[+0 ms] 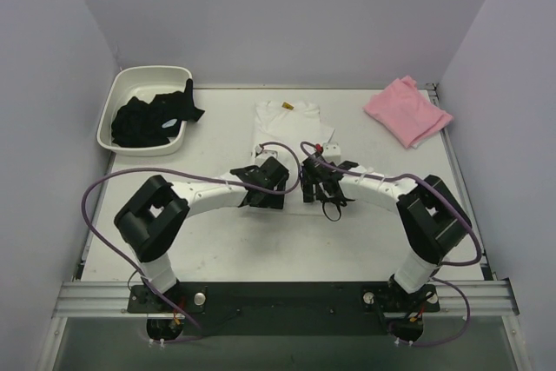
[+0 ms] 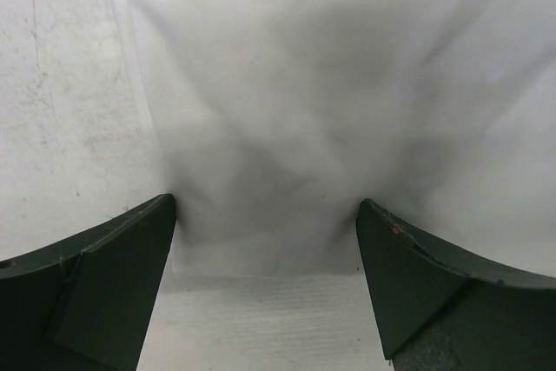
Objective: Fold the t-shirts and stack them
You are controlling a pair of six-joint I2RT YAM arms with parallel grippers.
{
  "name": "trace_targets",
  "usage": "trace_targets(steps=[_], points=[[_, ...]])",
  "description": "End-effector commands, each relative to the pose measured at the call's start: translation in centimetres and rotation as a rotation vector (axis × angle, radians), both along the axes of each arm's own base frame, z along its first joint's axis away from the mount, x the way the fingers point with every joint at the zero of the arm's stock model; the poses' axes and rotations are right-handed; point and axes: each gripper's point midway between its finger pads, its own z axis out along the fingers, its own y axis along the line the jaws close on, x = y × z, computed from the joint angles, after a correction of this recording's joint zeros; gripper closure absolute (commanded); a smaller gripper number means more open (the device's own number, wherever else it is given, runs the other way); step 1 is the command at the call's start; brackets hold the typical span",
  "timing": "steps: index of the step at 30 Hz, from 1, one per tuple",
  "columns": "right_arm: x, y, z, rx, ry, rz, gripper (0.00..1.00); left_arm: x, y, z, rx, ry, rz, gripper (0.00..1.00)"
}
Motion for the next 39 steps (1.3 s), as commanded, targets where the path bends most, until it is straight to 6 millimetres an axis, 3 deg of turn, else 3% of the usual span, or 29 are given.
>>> trace_targets(steps=[1,6,11,16,22,23,29,30,35,36,38,39], points=[[-5.6,-2.0,-1.3,-0.098,0.120,0.016,0.00,-6.3,2.4,-2.9,0.113,0.147,-0.032,0.05],[-8.9,-1.9,-1.0,-0.121,0.119,0.024,0.00,-10.3,1.5,-2.9,0.102,0.147,-0.043,0.05],[-11.8,-2.2,-0.4,-0.144,0.103,0.035,0.00,-13.5,2.2,-2.9,0.097,0.143,-0.031,0.05],[-12.1,-2.5,0.4,-0.163,0.060,0.028,0.00,-14.8,3.6,-2.5,0.096,0.129,0.004,0.05],[-10.2,-2.5,4.0,-0.159,-0.068,0.015,0.00,-14.1,3.5,2.5,0.031,0.041,0.020,0.05],[-10.1,-2.4,4.5,-0.139,-0.080,0.019,0.00,-13.9,3.1,3.9,-0.032,0.019,0.022,0.05],[-10.7,-1.4,7.5,0.100,-0.177,0.054,0.00,-15.2,2.6,6.7,-0.360,-0.011,-0.003,0.05],[-10.8,-1.3,8.5,0.149,-0.201,0.066,0.00,-15.4,2.6,6.7,-0.399,-0.009,-0.006,0.05],[-12.2,-0.7,9.3,0.286,-0.205,0.106,0.00,-16.8,2.5,6.0,-0.612,0.035,-0.010,0.05],[-12.3,-0.7,9.7,0.309,-0.214,0.108,0.00,-17.2,3.1,4.5,-0.603,0.054,-0.005,0.05],[-12.6,-0.7,9.8,0.323,-0.212,0.119,0.00,-17.5,3.3,3.8,-0.642,0.075,0.008,0.05],[-12.6,-0.7,10.0,0.331,-0.217,0.118,0.00,-17.7,3.8,2.6,-0.636,0.090,0.020,0.05]])
